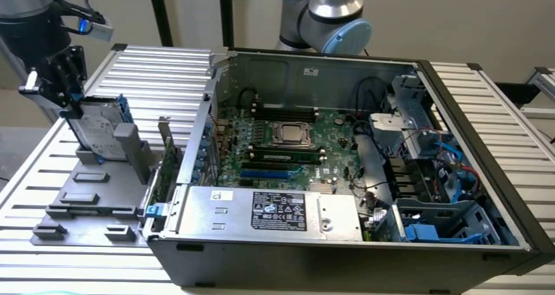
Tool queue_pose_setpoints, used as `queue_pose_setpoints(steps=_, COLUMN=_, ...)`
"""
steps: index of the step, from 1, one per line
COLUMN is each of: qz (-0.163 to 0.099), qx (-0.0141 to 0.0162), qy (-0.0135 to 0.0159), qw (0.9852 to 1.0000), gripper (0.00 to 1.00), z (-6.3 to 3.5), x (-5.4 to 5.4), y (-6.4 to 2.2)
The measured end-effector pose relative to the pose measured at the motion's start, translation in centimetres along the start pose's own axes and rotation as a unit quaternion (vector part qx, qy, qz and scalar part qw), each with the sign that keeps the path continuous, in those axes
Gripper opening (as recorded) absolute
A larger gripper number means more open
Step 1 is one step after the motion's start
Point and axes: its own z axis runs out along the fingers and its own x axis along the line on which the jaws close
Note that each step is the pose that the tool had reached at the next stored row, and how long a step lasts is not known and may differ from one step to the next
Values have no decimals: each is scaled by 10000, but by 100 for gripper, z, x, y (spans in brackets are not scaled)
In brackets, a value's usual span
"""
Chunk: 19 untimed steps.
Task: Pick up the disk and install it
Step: 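Reach for the disk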
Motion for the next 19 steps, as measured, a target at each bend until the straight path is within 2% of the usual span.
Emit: queue_pose_setpoints(steps=19, qz=0, qx=0, qy=13, qw=10000, gripper=33, z=0, x=7, y=0)
